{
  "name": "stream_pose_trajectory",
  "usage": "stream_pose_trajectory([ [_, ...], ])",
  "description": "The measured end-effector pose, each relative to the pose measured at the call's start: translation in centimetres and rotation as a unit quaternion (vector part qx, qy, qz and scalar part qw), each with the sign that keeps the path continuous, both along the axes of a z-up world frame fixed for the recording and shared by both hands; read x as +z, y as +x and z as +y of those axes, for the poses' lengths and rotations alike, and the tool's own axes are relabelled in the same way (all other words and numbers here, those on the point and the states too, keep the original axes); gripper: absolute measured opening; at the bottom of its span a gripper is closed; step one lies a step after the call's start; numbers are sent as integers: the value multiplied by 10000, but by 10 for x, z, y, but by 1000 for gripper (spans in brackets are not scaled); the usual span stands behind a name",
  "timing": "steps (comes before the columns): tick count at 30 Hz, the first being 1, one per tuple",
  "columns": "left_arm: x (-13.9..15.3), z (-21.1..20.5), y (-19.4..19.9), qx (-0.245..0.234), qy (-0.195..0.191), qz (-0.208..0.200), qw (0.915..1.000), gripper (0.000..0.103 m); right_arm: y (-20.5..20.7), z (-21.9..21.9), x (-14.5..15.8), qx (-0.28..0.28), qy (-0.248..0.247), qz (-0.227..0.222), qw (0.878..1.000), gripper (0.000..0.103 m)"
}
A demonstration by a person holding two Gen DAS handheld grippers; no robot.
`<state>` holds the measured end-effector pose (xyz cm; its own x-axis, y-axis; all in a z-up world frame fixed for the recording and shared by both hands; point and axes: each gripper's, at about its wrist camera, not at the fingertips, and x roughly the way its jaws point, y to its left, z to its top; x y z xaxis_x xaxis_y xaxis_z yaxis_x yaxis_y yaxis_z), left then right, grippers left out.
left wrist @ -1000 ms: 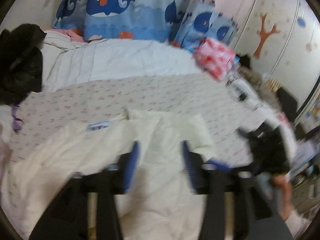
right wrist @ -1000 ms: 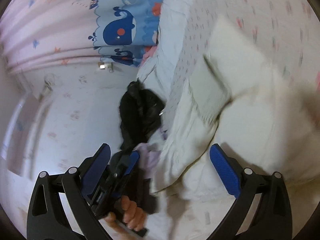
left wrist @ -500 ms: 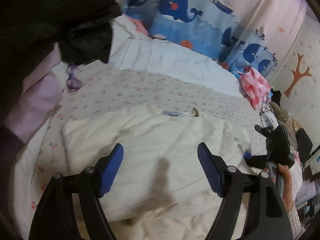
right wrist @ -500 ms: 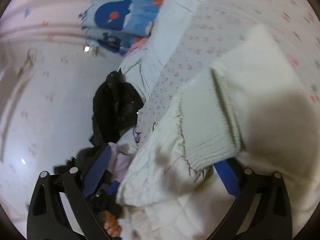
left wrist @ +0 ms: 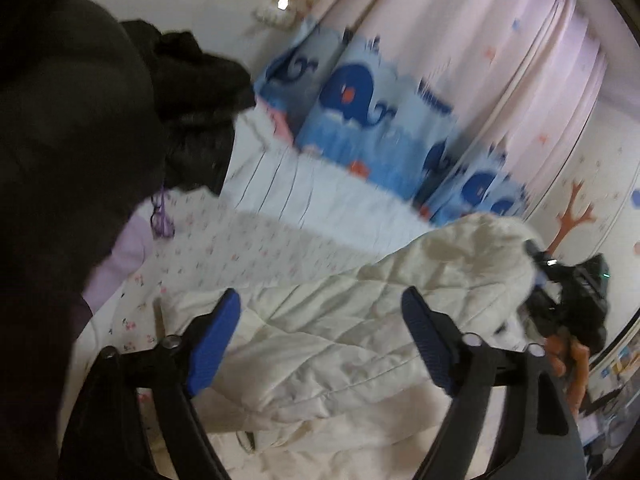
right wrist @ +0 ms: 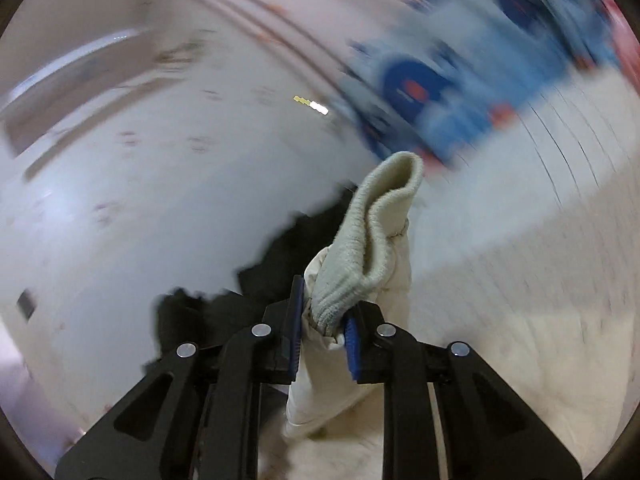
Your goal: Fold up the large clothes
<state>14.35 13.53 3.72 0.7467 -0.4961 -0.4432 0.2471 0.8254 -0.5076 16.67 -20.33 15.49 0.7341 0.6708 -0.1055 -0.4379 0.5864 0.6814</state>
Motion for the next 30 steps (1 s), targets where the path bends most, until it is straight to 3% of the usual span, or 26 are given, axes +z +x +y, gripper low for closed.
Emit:
stream_pose_trajectory([
  [3,5,-3,-6,-63,-138,0,9999,83,-35,-2,32,-95,-92,-529,9985,17],
  [6,-11,-14,-6,-156,-151,202,9996,83,-65,-22,12,-349,-380,-518,9973,17],
  [8,-39,-27,1,-303,8,644,9975,83,-77,-43,-36,-609,-609,-8,9963,17],
  [9,-57,-37,8,-376,274,958,9943,83,-79,-53,-69,-756,-771,384,9934,17],
  [11,-93,-52,20,-456,848,1443,9848,83,-79,-75,-140,-938,-914,1286,9830,17],
  [13,-120,-64,26,-576,1212,1782,9748,83,-76,-90,-217,-894,-896,2300,9649,17],
  [15,-117,-78,20,-588,1635,1680,9703,83,-76,-94,-244,-852,-645,2634,9588,16],
  [17,-101,-84,15,-587,1794,1552,9697,83,-83,-93,-220,-970,-786,2243,9665,16],
  [19,-78,-86,8,-615,1646,1191,9772,83,-96,-89,-185,-1092,-1064,1661,9742,16],
  [21,-61,-83,8,-552,1551,926,9820,84,-101,-90,-175,-1178,-1088,1534,9751,16],
  [23,-59,-81,14,-364,1537,878,9835,91,-93,-94,-190,-1206,-1047,1951,9677,16],
  [24,-69,-79,23,-230,1579,1057,9815,94,-84,-98,-214,-1074,-980,2452,9585,17],
  [25,-91,-77,34,-195,1680,1410,9754,94,-78,-105,-239,-956,-704,2910,9493,18],
  [26,-111,-75,41,-220,1798,1738,9680,94,-77,-115,-252,-936,-409,3040,9472,19],
  [27,-131,-76,45,-256,1993,1902,9610,94,-81,-122,-253,-890,-160,3098,9465,24],
  [30,-128,-85,25,-235,2493,1428,9576,94,-100,-127,-218,-1299,-574,2893,9466,36],
])
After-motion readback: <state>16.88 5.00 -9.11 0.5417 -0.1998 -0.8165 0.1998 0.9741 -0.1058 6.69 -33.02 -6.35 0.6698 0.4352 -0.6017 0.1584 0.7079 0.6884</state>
